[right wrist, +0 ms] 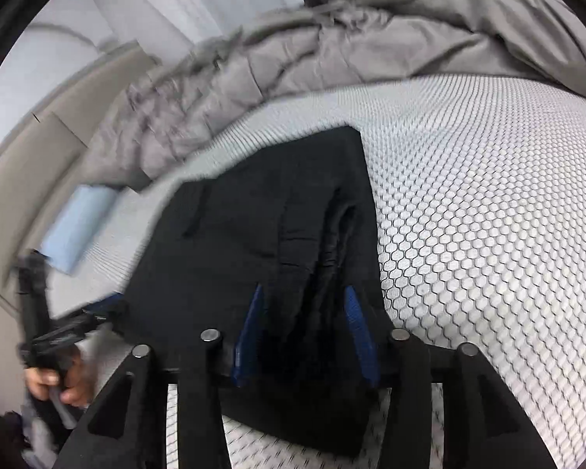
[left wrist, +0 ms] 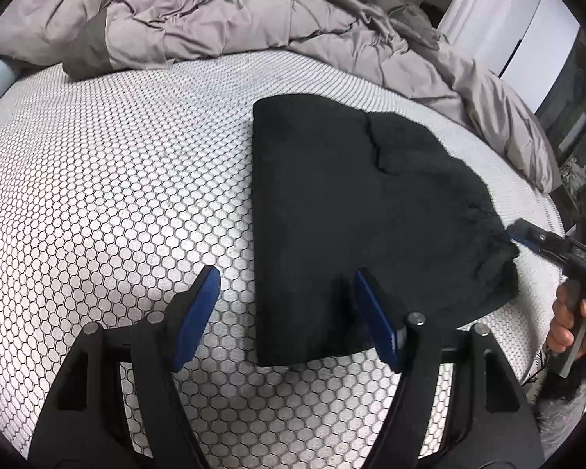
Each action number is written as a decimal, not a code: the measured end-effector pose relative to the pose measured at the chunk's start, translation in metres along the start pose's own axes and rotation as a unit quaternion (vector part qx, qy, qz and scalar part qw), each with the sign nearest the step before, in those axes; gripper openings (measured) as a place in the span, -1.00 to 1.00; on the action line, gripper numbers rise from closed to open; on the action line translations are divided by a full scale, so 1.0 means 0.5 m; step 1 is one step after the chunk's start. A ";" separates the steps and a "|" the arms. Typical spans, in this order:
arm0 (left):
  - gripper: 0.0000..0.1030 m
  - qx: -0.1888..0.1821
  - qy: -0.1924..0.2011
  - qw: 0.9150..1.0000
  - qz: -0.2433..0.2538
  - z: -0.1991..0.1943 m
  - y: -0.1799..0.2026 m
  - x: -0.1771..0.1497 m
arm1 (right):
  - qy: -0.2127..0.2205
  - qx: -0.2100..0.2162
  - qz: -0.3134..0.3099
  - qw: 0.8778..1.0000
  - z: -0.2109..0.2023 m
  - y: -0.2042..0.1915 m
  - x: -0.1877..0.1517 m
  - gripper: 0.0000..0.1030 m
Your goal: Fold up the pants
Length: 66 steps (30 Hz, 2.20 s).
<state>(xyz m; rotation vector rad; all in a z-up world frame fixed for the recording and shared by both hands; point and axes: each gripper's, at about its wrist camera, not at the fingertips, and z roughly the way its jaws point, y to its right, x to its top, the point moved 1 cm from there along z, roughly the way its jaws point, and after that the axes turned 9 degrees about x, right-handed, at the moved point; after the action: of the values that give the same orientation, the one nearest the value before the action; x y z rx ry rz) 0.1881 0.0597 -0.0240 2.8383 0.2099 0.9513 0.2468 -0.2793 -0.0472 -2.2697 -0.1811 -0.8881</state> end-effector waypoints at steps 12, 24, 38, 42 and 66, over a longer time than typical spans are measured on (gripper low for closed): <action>0.32 0.011 -0.003 1.000 0.017 0.013 0.040 0.000 | -0.058 0.015 0.007 0.998 0.083 -0.012 0.003 -0.70; 0.32 0.026 -0.012 0.999 0.040 0.019 0.055 -0.008 | -0.058 -0.062 0.016 0.996 0.034 0.052 -0.029 -0.79; 0.32 0.019 0.006 0.999 0.046 -0.006 0.074 -0.010 | -0.058 0.017 -0.008 0.998 0.054 0.007 -0.017 -0.75; 0.32 0.008 0.012 0.999 0.043 -0.017 0.070 -0.009 | -0.035 0.020 -0.036 0.999 0.003 -0.025 -0.024 -0.87; 0.32 -0.036 0.018 0.975 0.220 0.035 0.143 -0.041 | -0.090 -0.098 -0.161 0.978 0.149 -0.072 -0.038 -0.77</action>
<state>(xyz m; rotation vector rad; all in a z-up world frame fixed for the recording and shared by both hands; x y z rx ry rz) 0.1888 -0.0157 -0.0373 2.8547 -0.4606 1.0566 0.2604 -0.2016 -0.0795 -2.5507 -0.5794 -0.8935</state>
